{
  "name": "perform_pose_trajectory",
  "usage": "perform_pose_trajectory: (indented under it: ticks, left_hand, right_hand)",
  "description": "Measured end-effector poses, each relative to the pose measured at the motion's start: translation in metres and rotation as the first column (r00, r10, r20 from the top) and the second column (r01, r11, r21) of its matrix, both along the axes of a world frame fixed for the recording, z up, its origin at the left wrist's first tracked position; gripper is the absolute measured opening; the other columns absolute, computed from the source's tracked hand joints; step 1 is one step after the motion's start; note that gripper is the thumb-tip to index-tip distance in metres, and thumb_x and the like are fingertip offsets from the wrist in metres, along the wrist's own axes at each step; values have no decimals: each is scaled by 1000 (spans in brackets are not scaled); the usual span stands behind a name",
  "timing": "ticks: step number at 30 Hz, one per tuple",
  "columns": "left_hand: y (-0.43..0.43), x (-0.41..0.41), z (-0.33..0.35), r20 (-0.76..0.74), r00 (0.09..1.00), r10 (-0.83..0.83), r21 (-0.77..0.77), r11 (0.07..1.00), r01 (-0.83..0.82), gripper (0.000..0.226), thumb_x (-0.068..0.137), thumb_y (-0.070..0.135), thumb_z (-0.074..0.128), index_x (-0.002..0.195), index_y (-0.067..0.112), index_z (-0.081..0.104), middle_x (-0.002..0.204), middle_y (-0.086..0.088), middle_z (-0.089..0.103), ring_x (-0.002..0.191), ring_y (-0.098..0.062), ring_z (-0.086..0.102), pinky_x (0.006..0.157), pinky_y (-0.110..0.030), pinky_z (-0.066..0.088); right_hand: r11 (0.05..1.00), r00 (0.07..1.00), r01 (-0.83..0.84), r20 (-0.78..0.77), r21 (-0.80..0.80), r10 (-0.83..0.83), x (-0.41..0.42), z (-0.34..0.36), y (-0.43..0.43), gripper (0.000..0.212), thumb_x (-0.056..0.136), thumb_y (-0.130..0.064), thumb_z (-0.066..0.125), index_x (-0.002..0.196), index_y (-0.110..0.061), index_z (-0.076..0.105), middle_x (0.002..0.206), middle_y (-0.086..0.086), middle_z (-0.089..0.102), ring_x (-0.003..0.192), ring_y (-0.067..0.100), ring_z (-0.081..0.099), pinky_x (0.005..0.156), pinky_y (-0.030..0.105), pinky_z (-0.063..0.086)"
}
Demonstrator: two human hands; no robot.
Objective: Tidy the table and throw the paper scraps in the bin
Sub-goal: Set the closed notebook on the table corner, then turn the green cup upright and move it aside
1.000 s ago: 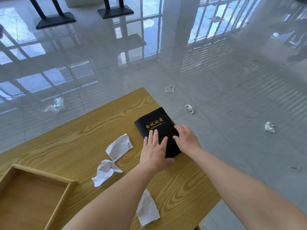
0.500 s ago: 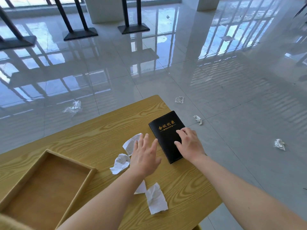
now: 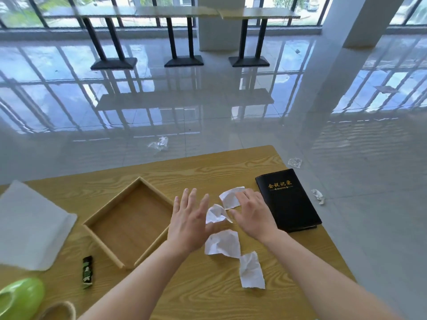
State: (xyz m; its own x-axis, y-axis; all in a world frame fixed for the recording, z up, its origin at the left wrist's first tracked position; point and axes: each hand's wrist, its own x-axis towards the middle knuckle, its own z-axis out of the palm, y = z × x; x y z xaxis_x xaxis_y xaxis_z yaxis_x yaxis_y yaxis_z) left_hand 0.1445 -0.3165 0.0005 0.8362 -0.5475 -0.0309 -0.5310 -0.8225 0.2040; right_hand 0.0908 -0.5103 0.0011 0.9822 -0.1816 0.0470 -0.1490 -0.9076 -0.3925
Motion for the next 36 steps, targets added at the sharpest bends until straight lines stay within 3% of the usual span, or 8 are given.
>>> perform_pose_trajectory:
  ticks: [2, 5, 15, 28, 32, 36]
  left_hand:
    - [27, -3, 3, 22, 997, 69, 20, 997, -70, 80, 84, 65, 33, 152, 26, 16, 161, -14, 8, 149, -31, -5, 120, -52, 2]
    - [66, -10, 4, 50, 986, 160, 44, 986, -162, 75, 91, 52, 48, 152, 26, 13, 161, -15, 7, 149, -32, -4, 120, -53, 4]
    - [175, -34, -3, 25, 938, 345, 16, 938, -346, 77, 90, 51, 49, 153, 28, 12, 162, -14, 6, 149, -31, -6, 120, -50, 2]
    - [371, -56, -18, -60, 913, 405, 77, 913, -400, 71, 91, 52, 44, 153, 27, 17, 161, -12, 8, 149, -29, -2, 121, -48, 3]
    - [426, -60, -26, -87, 895, 437, 66, 899, -433, 69, 89, 48, 52, 149, 25, 28, 157, -11, 22, 147, -31, 11, 120, -46, 12]
    - [465, -61, -34, -105, 849, 517, 35, 856, -517, 68, 86, 45, 59, 145, 21, 35, 147, -11, 39, 136, -28, 34, 108, -39, 36]
  right_hand:
    - [997, 998, -70, 9, 27, 70, 9, 4, 24, 53, 92, -39, 60, 138, -16, 48, 130, 2, 53, 127, 25, 42, 107, 34, 38]
    - [988, 988, -151, 22, 33, 151, 22, 11, 58, 57, 92, -36, 62, 143, -16, 44, 131, 3, 53, 125, 25, 43, 105, 34, 39]
    - [955, 955, -295, -14, -1, 295, 37, 17, 166, 53, 92, -37, 61, 139, -18, 47, 127, 3, 54, 118, 26, 46, 103, 34, 40]
    - [943, 941, -328, -73, 64, 332, 16, 5, 346, 44, 93, -35, 61, 133, -19, 52, 121, 3, 57, 111, 22, 52, 97, 28, 44]
    - [942, 937, -318, -116, 108, 329, 5, -8, 396, 45, 94, -34, 60, 136, -20, 51, 126, 0, 55, 117, 20, 50, 101, 28, 41]
    - [932, 912, -337, -202, 131, 358, 2, -21, 446, 51, 94, -30, 58, 142, -21, 44, 136, 1, 50, 125, 23, 44, 108, 33, 38]
